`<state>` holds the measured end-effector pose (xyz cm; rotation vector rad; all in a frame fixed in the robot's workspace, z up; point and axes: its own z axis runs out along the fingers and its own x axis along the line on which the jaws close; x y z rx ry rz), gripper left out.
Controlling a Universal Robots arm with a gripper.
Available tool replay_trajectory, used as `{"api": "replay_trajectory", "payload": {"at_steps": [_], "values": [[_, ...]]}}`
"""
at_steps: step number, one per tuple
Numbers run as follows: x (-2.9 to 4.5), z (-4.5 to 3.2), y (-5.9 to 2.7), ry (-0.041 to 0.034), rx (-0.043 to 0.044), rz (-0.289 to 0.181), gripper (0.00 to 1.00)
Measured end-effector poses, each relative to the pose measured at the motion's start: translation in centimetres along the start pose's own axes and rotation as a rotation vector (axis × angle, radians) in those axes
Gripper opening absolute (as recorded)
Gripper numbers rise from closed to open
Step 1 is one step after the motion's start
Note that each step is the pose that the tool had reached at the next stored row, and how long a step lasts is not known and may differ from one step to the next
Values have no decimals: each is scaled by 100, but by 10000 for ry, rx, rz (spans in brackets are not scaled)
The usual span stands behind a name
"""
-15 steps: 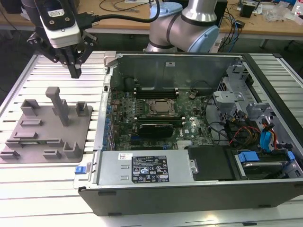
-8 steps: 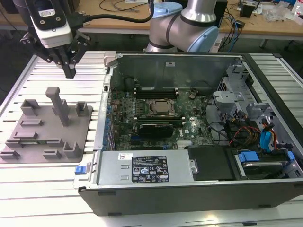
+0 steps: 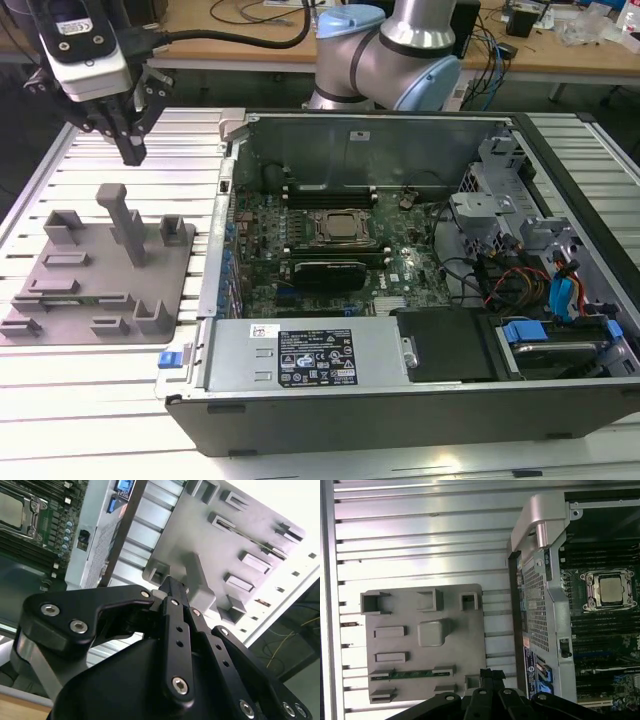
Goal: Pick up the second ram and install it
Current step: 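Reach for the second ram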
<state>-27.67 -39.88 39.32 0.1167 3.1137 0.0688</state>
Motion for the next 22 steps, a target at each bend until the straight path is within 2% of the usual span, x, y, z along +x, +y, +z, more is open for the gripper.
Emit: {"api": "replay_trajectory", "payload": {"at_steps": [5,12,16,20,22], "values": [[75,-2,-5,0,0,0,8],[240,-6,-18,0,0,-1,8],[391,-10,-29,0,0,-1,8],[500,-12,-37,-1,0,0,8],[618,-6,-47,0,1,-1,8]]}}
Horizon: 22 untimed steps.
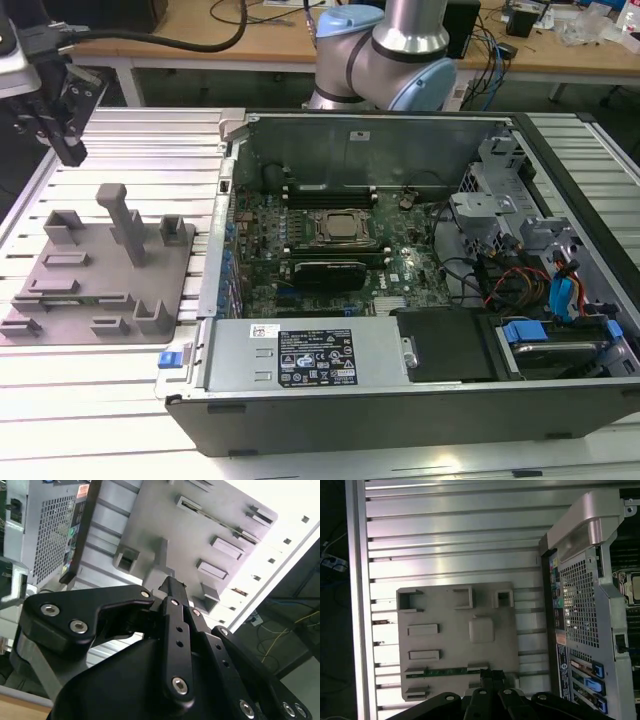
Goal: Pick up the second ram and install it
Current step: 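Reach for the second ram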
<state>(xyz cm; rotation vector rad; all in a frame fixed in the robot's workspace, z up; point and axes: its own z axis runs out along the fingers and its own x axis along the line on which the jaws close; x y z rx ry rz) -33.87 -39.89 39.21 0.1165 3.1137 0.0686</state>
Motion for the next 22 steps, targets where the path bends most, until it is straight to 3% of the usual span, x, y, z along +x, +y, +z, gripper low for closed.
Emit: {"api": "replay_trajectory", "payload": {"at_steps": [2,8,15,22], "values": [[47,6,-4,-1,-1,0,8],[308,54,-35,-1,-1,-1,8],[416,162,-153,-2,-1,1,8],[625,318,-196,-3,-2,-1,8]]}}
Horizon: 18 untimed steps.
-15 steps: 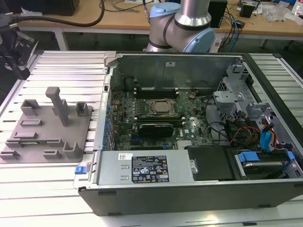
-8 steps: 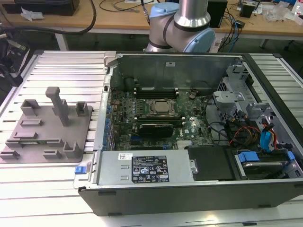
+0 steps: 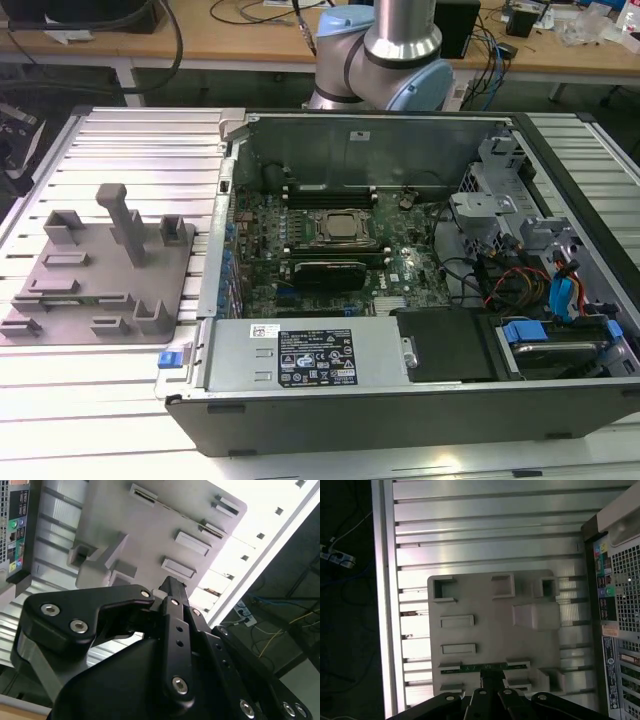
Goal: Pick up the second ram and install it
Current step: 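Reach for the second ram, then pick up the second ram and move it above second insertion slot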
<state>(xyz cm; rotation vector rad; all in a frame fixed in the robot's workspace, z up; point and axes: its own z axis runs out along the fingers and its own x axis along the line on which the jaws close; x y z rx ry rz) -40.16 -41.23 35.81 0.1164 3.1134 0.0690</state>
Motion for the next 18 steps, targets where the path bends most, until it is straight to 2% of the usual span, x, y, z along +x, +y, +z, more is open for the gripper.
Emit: {"api": "replay_trajectory", "payload": {"at_steps": [3,4,8,12,18], "values": [[18,89,-35,2,2,2,8],[33,153,-50,2,2,2,8],[87,299,-78,2,2,1,8],[118,349,-113,2,1,1,8],[121,359,-118,2,2,1,8]]}}
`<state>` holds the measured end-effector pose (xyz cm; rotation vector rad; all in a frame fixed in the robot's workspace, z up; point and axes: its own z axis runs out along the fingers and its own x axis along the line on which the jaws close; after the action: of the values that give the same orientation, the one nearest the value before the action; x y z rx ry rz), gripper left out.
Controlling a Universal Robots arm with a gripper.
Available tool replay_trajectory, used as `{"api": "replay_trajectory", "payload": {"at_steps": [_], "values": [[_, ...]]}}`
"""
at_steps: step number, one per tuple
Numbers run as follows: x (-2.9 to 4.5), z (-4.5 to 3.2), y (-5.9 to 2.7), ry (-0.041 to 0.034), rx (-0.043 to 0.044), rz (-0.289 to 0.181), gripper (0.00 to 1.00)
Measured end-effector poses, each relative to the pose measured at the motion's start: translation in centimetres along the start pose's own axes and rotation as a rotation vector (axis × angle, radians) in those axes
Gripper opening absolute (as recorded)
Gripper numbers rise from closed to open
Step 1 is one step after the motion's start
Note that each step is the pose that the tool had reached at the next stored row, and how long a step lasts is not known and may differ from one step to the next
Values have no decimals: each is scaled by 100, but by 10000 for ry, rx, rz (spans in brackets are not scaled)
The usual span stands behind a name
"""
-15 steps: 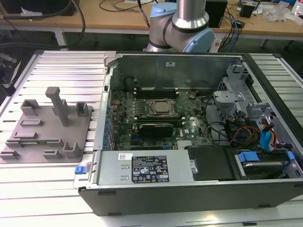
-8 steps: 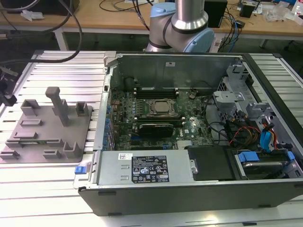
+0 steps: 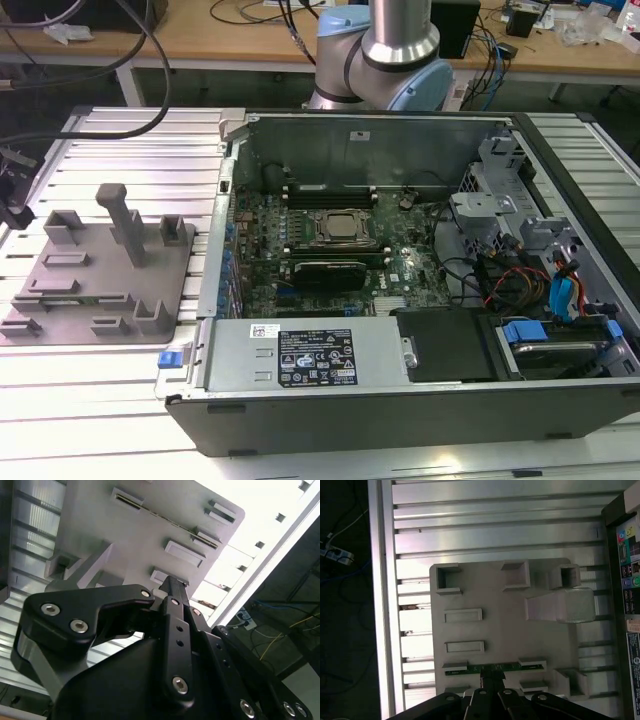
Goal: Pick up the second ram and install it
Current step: 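Pick up the second ram and move it above second insertion slot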
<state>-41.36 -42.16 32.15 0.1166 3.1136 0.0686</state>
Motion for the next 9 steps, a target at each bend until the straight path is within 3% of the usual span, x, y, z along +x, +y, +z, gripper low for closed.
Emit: {"api": "replay_trajectory", "payload": {"at_steps": [9], "values": [[0,1,0,0,0,-6,8]]}}
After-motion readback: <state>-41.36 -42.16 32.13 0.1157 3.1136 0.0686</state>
